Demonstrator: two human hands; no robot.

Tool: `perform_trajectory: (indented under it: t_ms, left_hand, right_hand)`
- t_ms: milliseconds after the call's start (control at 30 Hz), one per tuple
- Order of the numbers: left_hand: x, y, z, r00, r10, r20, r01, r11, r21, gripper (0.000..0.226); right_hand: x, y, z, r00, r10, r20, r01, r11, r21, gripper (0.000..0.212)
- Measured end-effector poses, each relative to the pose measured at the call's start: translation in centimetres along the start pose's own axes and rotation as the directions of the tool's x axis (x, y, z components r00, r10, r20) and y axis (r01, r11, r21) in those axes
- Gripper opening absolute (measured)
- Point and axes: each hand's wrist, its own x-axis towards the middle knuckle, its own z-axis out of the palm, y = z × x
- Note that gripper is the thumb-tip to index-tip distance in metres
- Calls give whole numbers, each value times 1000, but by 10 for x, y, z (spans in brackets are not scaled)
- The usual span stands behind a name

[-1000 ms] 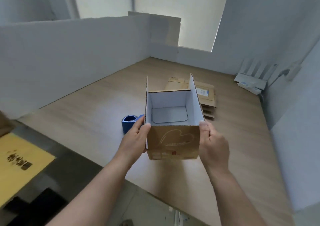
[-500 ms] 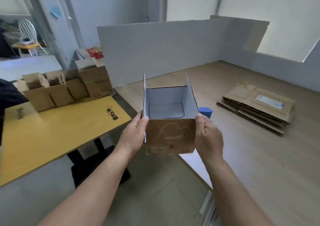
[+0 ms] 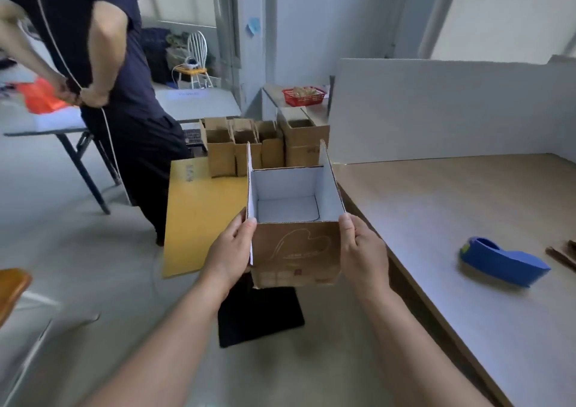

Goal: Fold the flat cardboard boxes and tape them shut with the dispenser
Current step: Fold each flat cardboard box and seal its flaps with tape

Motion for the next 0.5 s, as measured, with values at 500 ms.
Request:
perform_trajectory:
  t_ms: [500]
  left_hand:
    - [122, -91, -201, 965, -225, -136, 226, 974, -6, 69]
  right_hand:
    - [50, -72, 253, 922, 37, 385, -76, 993, 87, 50]
